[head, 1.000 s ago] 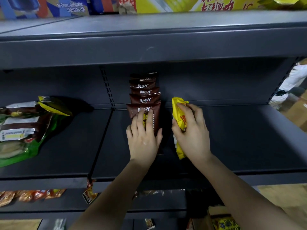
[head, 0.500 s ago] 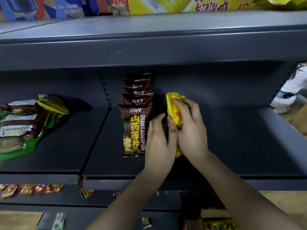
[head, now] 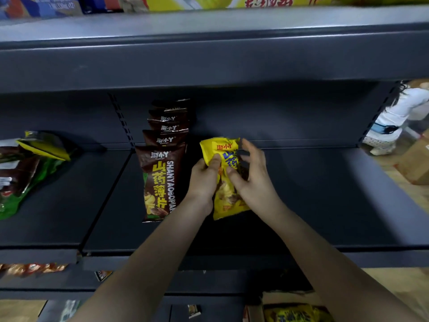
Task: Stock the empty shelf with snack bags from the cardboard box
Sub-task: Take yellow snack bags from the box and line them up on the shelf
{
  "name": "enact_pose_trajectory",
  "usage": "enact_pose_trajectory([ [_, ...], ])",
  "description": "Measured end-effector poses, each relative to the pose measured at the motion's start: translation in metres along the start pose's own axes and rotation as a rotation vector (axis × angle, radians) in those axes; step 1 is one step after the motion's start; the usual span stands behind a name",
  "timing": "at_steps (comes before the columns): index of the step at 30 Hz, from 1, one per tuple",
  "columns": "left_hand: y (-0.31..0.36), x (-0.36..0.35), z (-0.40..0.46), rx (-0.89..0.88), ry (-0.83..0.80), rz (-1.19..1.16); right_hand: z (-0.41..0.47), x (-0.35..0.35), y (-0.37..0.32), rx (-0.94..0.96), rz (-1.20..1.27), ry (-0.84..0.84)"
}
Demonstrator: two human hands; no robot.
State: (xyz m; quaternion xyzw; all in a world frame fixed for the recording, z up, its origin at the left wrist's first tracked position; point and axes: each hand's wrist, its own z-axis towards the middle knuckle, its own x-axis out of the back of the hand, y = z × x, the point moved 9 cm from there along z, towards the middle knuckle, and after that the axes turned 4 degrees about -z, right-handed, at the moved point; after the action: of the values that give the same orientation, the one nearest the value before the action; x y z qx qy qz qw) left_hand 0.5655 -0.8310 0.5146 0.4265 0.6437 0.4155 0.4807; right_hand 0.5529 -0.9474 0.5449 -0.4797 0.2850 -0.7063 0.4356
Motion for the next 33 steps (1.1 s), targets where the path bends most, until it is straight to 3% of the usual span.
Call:
enact_pose_trajectory([
  [5, -0.001, -0.007, 0.013, 0.017, -0.025, 0.012, 0.001, -0.008, 0.038, -0.327, 0.181, -0.218],
  [8, 0.001, -0.006, 0.025, -0.018, 0.029, 0.003, 0.002, -0.015, 0.057, -0.391, 0.179, -0.349],
  [15, 0.009, -0.003, 0.046, -0.140, 0.141, 0.207, 0.033, -0.025, 0.071, -0.368, 0.236, -0.195],
  [21, 0.006, 0.009, 0.059, -0.259, 0.225, 0.325, 0.067, -0.030, 0.085, -0.321, 0.130, -0.005],
  [33, -0.001, 0.001, 0.076, -0.336, 0.232, 0.426, 0.103, -0.052, 0.093, -0.348, 0.239, 0.126],
])
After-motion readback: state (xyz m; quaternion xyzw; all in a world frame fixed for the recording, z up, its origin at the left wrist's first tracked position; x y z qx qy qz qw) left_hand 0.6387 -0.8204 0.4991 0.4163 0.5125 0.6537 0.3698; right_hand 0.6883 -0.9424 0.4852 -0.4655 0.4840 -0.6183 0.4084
